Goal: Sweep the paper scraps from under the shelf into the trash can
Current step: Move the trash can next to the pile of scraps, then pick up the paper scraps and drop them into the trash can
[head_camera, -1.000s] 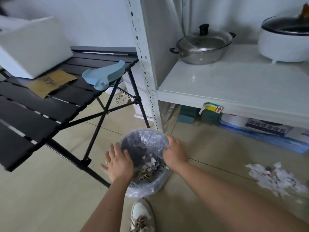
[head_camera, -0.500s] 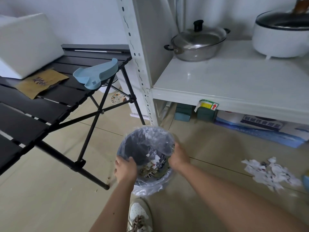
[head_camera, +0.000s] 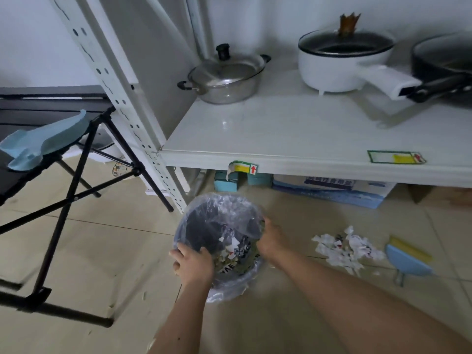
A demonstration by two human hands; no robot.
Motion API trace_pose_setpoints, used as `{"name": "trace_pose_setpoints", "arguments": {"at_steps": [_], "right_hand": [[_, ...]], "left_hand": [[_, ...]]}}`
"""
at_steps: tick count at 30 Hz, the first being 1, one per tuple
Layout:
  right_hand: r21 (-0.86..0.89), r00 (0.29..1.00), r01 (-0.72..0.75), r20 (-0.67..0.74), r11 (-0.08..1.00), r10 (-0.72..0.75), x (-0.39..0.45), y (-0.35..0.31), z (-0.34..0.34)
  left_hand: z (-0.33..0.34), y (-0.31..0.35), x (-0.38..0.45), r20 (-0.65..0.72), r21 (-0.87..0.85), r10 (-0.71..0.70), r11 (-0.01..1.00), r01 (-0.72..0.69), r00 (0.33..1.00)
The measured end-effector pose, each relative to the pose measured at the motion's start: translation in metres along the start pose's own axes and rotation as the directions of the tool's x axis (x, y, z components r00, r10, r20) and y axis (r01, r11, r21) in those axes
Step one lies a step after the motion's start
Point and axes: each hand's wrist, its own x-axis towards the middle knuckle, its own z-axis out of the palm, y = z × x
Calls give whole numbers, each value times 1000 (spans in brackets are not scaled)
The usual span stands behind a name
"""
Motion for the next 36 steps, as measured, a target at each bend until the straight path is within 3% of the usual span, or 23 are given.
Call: {"name": "trace_pose_setpoints", "arguments": {"at_steps": [13, 18, 20, 22, 27, 30, 33, 36], "right_hand": [[49, 982, -95, -157, 994, 102, 28, 60, -81], [69, 983, -16, -183, 998, 29, 28, 74, -101], [88, 974, -5, -227, 996, 25, 25, 83, -108], [83, 960, -44, -272, 996, 65, 26, 97, -114], [84, 945, -77, -311, 994, 99, 29, 134, -130], [136, 946, -98, -295, 986, 135, 32, 154, -140], [141, 939, -129, -301, 982, 167, 36, 177, -147], [116, 933, -152, -310, 981, 181, 44, 204, -149]], "left_hand": [[78, 61, -19, 116, 31, 256, 965, -261, 960], [96, 86, -27, -25, 181, 236, 957, -228, 971], [111, 95, -42, -108, 225, 383, 908, -353, 917], [131, 103, -63, -124, 237, 559, 819, -523, 820], [185, 116, -102, 65, 325, 794, 556, -765, 605], [213, 116, -117, 119, 321, 881, 402, -858, 457], [235, 113, -124, 191, 236, 917, 304, -923, 351], [258, 107, -122, 241, 153, 921, 275, -949, 306]]}}
